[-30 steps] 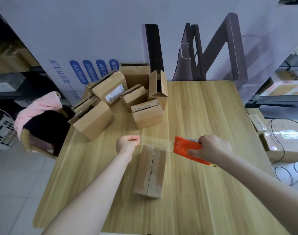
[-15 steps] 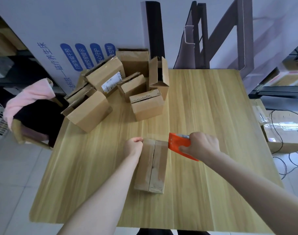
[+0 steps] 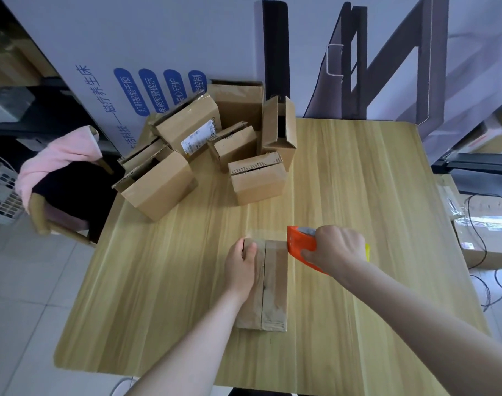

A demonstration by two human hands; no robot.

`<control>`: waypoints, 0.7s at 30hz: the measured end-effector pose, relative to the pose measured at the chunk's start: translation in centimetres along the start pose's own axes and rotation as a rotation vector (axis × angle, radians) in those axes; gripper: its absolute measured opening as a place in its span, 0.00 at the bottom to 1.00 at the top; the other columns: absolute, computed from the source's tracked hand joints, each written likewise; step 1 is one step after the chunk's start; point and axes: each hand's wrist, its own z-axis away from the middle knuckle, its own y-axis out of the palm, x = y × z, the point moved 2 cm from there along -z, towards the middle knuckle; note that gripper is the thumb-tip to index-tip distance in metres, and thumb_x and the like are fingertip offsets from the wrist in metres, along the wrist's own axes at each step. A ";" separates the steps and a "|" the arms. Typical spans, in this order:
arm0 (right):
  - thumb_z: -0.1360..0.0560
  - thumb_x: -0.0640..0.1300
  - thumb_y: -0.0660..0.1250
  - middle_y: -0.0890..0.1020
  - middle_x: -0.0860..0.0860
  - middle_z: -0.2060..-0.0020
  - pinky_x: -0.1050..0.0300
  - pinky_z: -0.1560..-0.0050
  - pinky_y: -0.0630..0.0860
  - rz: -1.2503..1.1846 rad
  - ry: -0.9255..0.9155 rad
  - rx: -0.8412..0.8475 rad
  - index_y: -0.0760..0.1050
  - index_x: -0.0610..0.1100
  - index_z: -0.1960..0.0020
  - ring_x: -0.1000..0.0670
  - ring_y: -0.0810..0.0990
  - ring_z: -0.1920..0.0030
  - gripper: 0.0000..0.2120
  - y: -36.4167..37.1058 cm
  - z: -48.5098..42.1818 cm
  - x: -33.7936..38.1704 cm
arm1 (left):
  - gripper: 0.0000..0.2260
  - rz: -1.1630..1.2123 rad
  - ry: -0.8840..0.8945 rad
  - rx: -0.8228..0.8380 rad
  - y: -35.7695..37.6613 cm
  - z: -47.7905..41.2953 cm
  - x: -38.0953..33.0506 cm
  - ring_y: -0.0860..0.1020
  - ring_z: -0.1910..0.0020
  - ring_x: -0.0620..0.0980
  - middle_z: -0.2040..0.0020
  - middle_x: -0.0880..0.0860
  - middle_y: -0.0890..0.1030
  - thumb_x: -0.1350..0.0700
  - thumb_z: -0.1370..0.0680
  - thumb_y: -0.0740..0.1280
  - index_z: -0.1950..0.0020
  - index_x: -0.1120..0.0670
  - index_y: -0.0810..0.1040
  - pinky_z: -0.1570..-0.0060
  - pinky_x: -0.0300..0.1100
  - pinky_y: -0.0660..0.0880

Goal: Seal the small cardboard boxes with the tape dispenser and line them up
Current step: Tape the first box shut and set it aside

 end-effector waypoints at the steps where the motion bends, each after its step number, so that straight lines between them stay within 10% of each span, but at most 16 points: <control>1: 0.24 0.55 0.58 0.82 0.52 0.60 0.59 0.62 0.71 0.007 -0.013 -0.007 0.76 0.50 0.55 0.47 0.83 0.55 0.12 0.6 -0.2 0.4 | 0.22 -0.002 0.001 0.001 0.0 -0.1 0.1 0.71 0.33 0.45 0.33 0.47 0.75 0.43 0.20 0.59 0.30 0.51 0.71 0.32 0.49 0.68; 13: 0.30 0.66 0.64 0.77 0.55 0.69 0.61 0.70 0.67 -0.268 0.258 -0.027 0.75 0.50 0.57 0.50 0.77 0.66 0.19 2.1 0.0 -4.4 | 0.07 0.370 -0.179 -0.226 0.7 0.6 0.1 0.76 0.53 0.50 0.51 0.50 0.78 0.51 0.22 0.66 0.49 0.53 0.74 0.57 0.39 0.72; 21: 0.26 0.54 0.69 0.82 0.46 0.70 0.54 0.71 0.78 -1.191 0.294 -0.225 0.78 0.40 0.59 0.48 0.81 0.72 0.16 0.6 0.5 -3.4 | 0.15 0.238 -0.118 -0.306 2.8 4.7 1.0 0.72 0.65 0.43 0.63 0.49 0.75 0.49 0.28 0.74 0.61 0.57 0.72 0.64 0.30 0.69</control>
